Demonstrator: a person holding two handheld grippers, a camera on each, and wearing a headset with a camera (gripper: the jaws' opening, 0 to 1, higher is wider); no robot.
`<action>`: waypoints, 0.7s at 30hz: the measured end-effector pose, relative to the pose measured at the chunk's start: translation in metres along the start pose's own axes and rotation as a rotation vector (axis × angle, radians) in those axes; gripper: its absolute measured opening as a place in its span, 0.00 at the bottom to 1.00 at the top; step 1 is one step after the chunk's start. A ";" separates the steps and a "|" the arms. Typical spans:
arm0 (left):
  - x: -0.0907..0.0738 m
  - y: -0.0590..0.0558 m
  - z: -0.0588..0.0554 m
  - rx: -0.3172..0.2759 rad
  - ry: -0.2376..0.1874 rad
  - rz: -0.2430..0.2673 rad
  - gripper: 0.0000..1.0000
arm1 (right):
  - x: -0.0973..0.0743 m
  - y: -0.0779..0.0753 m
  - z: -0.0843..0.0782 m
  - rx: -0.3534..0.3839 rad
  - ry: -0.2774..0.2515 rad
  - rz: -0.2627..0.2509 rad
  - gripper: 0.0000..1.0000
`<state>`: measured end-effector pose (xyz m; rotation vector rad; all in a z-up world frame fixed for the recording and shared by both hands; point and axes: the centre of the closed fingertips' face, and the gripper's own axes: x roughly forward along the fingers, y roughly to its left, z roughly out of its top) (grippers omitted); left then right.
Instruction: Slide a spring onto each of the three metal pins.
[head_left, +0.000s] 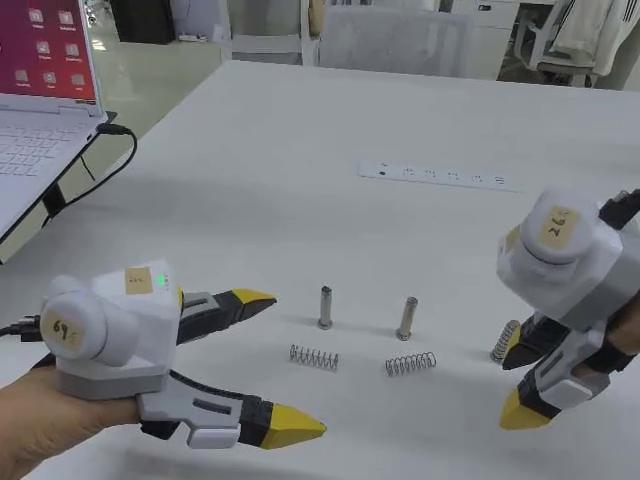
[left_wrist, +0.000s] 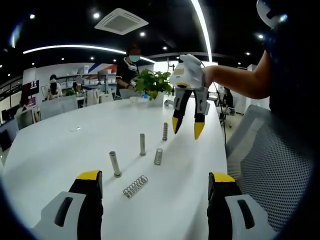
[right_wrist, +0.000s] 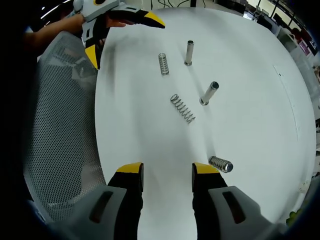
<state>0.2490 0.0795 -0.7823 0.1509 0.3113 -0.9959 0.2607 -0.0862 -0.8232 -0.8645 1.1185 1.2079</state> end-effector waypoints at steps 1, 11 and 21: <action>0.000 0.000 0.000 0.000 0.000 0.000 0.84 | 0.000 0.000 0.002 -0.005 -0.001 0.001 0.37; 0.000 0.000 -0.001 -0.001 0.000 -0.002 0.84 | -0.005 -0.007 0.020 -0.047 -0.015 -0.018 0.38; 0.002 -0.001 -0.004 -0.004 0.005 -0.011 0.84 | 0.000 -0.014 0.033 -0.071 -0.027 -0.024 0.37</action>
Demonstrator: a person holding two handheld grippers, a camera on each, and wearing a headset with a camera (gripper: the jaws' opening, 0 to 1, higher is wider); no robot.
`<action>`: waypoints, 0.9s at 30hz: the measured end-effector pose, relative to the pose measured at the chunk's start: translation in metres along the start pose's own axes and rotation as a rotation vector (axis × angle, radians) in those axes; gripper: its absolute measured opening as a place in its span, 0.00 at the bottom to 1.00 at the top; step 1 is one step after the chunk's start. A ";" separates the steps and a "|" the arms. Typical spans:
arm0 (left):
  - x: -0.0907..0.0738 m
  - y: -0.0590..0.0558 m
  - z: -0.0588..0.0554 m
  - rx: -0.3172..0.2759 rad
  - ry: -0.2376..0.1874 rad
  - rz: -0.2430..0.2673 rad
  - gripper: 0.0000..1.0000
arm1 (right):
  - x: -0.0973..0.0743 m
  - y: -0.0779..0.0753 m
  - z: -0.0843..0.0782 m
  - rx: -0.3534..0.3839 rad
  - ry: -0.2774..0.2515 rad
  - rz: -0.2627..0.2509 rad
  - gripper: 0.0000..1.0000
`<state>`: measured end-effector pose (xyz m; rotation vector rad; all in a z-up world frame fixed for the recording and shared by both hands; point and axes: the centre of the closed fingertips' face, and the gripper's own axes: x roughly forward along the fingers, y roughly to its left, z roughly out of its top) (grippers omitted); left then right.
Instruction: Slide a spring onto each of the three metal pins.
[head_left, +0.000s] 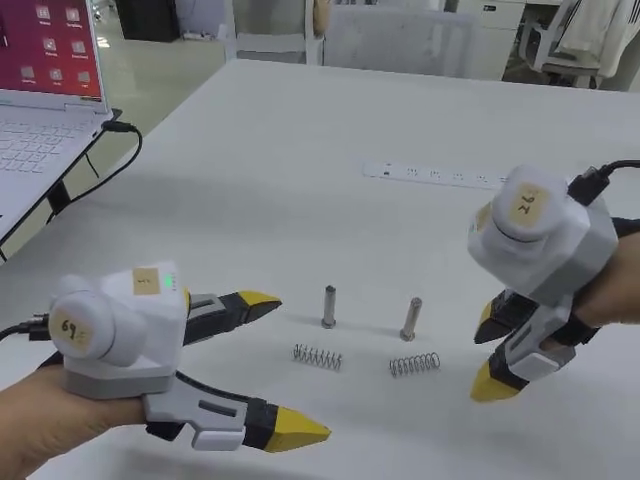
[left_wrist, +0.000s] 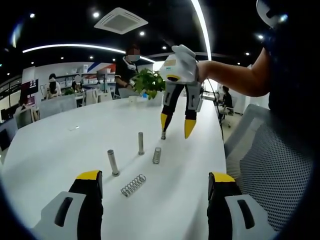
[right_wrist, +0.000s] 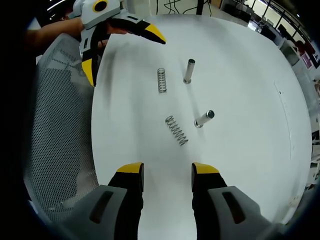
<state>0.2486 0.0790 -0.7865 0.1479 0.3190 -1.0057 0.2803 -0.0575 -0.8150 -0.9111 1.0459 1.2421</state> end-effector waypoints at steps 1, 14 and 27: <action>0.000 0.000 0.000 -0.001 0.000 0.000 0.84 | 0.000 -0.001 0.001 -0.004 0.000 -0.002 0.37; 0.001 0.000 -0.003 -0.005 0.007 -0.005 0.84 | 0.013 -0.014 0.013 -0.045 -0.014 -0.015 0.32; 0.001 0.000 -0.004 -0.009 0.010 0.000 0.83 | 0.028 -0.018 0.023 -0.098 -0.010 -0.007 0.26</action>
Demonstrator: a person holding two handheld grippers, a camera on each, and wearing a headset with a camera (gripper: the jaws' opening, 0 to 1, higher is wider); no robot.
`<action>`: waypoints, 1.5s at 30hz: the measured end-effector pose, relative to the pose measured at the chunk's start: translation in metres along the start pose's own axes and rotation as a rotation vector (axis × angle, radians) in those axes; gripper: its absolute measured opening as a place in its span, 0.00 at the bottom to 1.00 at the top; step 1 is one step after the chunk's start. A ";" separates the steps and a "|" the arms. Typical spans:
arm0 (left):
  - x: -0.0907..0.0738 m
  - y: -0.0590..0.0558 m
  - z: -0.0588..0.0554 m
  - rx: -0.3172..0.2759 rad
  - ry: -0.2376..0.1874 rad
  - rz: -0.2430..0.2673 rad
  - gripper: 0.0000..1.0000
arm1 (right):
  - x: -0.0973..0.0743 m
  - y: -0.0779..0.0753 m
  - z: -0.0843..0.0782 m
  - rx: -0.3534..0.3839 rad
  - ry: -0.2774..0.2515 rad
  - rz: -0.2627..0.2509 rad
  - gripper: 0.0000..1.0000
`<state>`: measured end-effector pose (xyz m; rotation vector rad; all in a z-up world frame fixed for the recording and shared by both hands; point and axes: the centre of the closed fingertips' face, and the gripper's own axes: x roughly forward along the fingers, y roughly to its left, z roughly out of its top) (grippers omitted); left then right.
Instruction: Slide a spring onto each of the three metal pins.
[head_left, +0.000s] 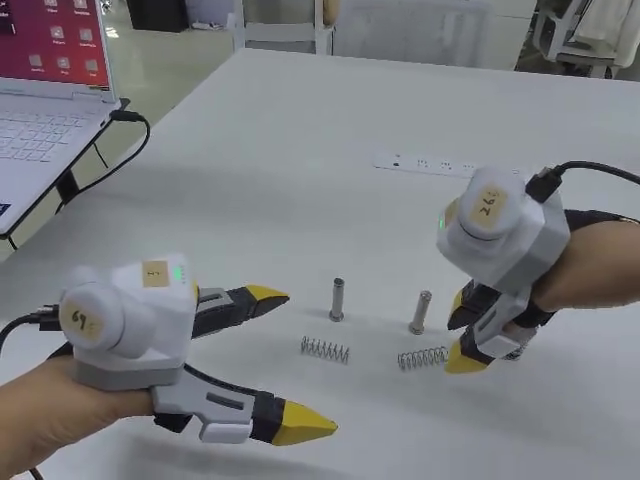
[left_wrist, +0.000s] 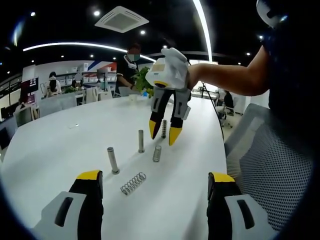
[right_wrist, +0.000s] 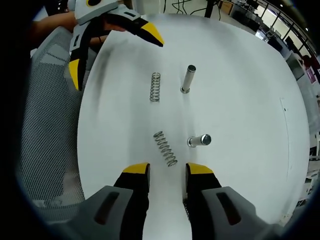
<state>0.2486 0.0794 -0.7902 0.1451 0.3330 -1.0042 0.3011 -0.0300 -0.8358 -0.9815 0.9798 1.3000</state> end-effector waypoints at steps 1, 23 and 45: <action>0.000 0.000 0.000 0.000 0.000 0.000 0.83 | 0.002 0.000 0.001 -0.004 0.001 0.001 0.26; -0.001 0.000 -0.002 -0.011 0.004 0.001 0.80 | 0.022 0.000 -0.002 -0.056 0.035 0.031 0.18; -0.001 -0.001 -0.003 -0.011 0.008 -0.001 0.78 | 0.025 0.007 -0.008 -0.101 0.071 0.033 0.10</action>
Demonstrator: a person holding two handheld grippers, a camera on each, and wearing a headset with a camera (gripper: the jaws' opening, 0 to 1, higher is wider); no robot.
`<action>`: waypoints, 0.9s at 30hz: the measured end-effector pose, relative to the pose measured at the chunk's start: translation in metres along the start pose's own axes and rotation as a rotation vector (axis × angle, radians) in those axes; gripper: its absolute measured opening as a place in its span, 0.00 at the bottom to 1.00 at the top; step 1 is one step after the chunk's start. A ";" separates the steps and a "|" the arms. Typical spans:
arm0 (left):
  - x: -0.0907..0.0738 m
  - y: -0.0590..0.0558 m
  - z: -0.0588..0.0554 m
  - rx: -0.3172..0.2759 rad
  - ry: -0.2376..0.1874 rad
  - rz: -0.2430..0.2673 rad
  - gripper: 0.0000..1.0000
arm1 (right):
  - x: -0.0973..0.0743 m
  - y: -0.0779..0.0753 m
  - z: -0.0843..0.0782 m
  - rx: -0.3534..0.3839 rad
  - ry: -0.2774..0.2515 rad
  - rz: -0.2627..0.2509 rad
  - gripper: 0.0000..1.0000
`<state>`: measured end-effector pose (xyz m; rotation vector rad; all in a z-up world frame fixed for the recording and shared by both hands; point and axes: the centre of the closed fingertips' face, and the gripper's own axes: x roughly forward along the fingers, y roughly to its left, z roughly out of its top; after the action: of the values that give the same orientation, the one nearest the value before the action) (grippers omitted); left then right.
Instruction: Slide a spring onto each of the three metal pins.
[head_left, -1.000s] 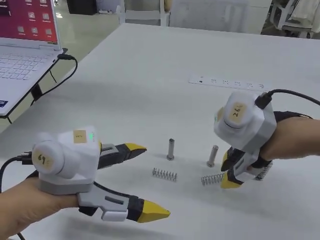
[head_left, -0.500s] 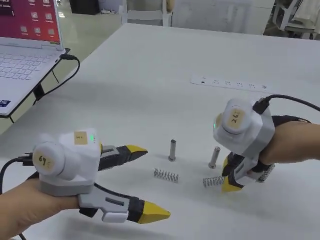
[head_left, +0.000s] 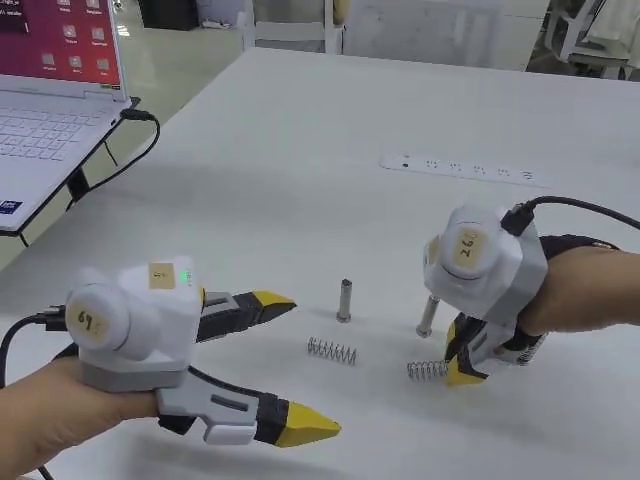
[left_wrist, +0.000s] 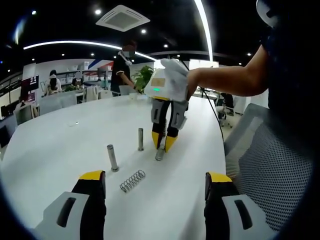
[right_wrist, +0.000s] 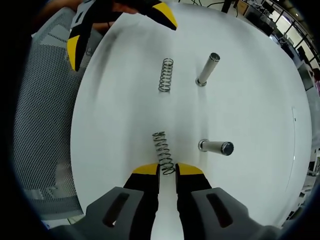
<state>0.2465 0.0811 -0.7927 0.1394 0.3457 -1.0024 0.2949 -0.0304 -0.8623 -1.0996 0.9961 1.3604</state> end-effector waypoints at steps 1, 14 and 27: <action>0.000 0.000 0.000 -0.001 -0.001 0.000 0.78 | 0.000 0.001 -0.001 0.001 0.004 0.001 0.10; 0.001 0.000 0.000 0.000 0.001 -0.006 0.76 | 0.000 0.003 0.000 -0.008 0.013 -0.009 0.09; 0.001 -0.001 0.000 0.004 0.007 -0.014 0.75 | -0.007 0.000 0.002 -0.012 -0.002 -0.039 0.08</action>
<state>0.2459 0.0798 -0.7933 0.1441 0.3512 -1.0169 0.2943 -0.0301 -0.8549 -1.1210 0.9619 1.3374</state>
